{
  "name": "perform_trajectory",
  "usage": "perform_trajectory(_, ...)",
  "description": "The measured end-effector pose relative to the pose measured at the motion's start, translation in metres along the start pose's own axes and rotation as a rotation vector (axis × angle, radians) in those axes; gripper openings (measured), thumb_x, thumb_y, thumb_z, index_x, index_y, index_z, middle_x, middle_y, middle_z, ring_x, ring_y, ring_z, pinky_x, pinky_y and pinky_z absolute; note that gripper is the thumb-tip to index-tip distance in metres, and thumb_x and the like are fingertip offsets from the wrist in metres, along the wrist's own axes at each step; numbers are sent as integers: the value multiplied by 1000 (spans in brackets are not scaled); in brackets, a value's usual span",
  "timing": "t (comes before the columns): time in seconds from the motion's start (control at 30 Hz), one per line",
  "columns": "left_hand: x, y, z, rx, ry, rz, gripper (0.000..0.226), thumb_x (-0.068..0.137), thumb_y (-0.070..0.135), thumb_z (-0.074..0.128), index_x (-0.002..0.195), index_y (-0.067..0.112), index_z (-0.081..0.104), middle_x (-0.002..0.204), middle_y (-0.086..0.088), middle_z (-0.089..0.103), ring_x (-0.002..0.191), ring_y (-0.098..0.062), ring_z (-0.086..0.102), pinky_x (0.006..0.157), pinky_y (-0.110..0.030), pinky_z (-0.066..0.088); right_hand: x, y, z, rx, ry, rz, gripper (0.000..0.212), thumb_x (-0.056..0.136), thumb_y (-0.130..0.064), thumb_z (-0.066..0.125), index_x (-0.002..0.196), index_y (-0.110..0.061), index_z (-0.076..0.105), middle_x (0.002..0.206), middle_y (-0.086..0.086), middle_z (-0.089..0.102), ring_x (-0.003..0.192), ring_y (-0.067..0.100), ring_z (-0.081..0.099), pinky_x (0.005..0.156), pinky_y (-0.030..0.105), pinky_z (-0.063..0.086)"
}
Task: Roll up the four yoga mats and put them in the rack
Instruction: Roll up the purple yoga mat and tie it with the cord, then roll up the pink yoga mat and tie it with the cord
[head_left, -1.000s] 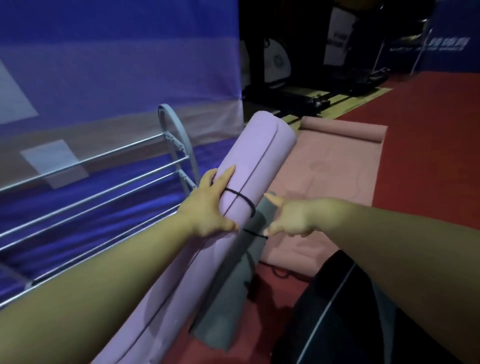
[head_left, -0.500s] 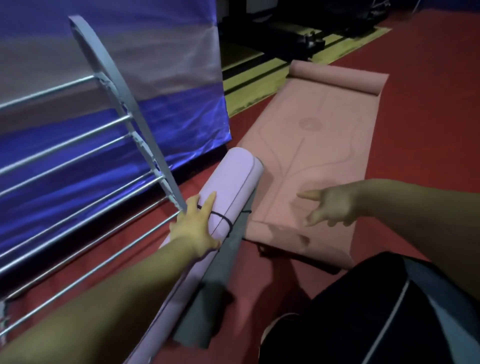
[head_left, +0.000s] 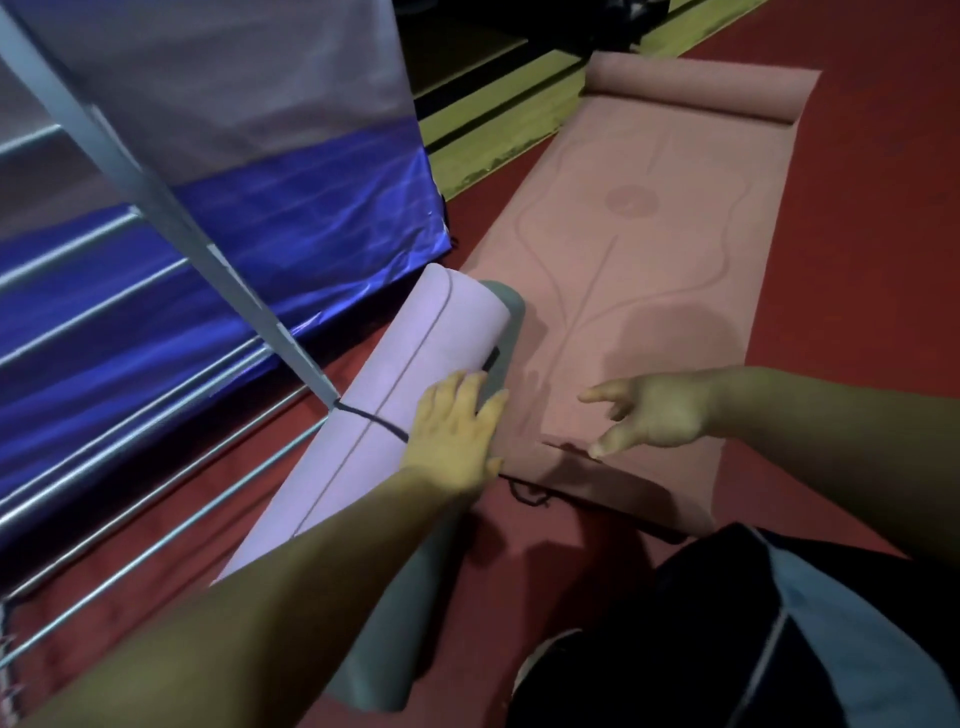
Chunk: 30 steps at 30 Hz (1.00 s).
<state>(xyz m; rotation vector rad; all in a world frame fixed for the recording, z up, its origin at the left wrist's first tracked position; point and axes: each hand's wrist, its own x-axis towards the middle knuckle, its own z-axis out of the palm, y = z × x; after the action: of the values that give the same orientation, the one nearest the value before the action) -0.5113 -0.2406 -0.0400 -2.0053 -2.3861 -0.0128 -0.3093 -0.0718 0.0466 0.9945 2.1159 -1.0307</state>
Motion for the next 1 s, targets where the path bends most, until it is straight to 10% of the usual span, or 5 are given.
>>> perform_trajectory(0.17,22,23,36,-130,-41,160,66,66,31,81,124,6,63,128,-22,56,116,-43,55,106,-51,42,24,53,39,23,142,66,92,79,-52,80,154,-19,38,154,6,44,136,20,47,103,20,36)
perform_trajectory(0.43,66,51,90,-520,-378,15,86,79,55,61,153,17,38,151,-5,44,134,-24,51,111,-40,40,73,110,88,21,226,44,59,86,-35,75,140,-21,56,136,4,63,122,25,59,89,18,40)
perform_trajectory(0.6,96,53,91,-322,-536,-151,98,76,85,54,156,43,17,160,14,35,146,-22,33,114,-56,20,66,126,35,54,327,-60,62,84,-36,80,140,-25,59,117,3,69,110,19,62,88,19,41)
perform_trajectory(0.87,108,59,52,-54,-592,-146,105,67,96,43,154,41,24,159,0,30,149,-35,11,113,-71,6,-13,191,-15,107,480,-32,53,79,-32,87,128,-26,69,77,-19,58,65,-12,55,62,0,37)
perform_trajectory(1.0,113,87,42,13,-707,-225,110,70,94,42,160,38,10,167,-9,14,151,-50,-7,113,-73,-5,-25,189,-11,80,506,-68,54,81,-32,85,131,-27,67,79,-16,60,73,-10,61,68,3,39)
